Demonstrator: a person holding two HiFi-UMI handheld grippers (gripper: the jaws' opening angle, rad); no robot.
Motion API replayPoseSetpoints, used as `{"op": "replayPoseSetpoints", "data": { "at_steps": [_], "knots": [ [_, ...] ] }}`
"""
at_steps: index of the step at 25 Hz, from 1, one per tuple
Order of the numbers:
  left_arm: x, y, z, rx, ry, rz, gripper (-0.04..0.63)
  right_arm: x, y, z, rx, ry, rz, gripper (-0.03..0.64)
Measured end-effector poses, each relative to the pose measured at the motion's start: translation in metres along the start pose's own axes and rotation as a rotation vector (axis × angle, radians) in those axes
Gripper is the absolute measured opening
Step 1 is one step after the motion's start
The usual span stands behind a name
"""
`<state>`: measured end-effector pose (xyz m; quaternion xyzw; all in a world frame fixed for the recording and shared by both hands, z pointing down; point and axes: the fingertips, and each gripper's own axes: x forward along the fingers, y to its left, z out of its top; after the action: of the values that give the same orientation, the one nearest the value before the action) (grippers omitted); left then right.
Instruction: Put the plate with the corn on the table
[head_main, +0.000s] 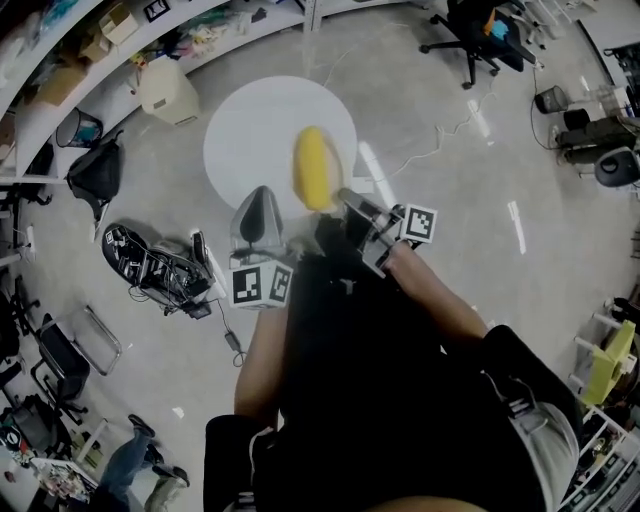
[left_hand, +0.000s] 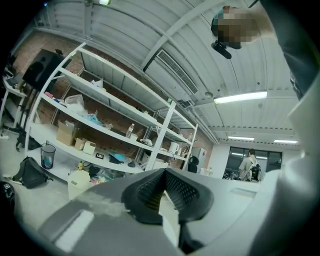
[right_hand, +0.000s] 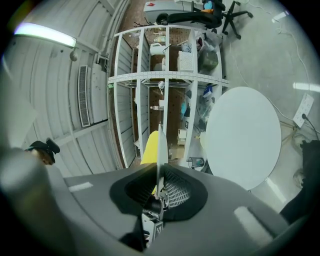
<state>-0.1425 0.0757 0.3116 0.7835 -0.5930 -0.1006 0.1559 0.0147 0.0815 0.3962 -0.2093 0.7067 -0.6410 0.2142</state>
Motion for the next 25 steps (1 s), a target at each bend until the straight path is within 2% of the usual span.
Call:
{"op": "replayPoseSetpoints", "data": {
  "at_steps": [15,20,25],
  "knots": [
    [0.081,0.011,-0.038,-0.001,0.059,-0.046,0.003,0.012,-0.043,0.063,0.006,-0.055,-0.005,0.051],
    [0.103,0.016,-0.054,-0.007,0.052,-0.072,0.003,0.019,-0.066,0.080,0.005,-0.065,0.001,0.052],
    [0.124,0.024,-0.073,-0.004,0.056,-0.068,0.003,0.016,-0.089,0.086,0.016,-0.045,-0.029,0.052]
  ]
}}
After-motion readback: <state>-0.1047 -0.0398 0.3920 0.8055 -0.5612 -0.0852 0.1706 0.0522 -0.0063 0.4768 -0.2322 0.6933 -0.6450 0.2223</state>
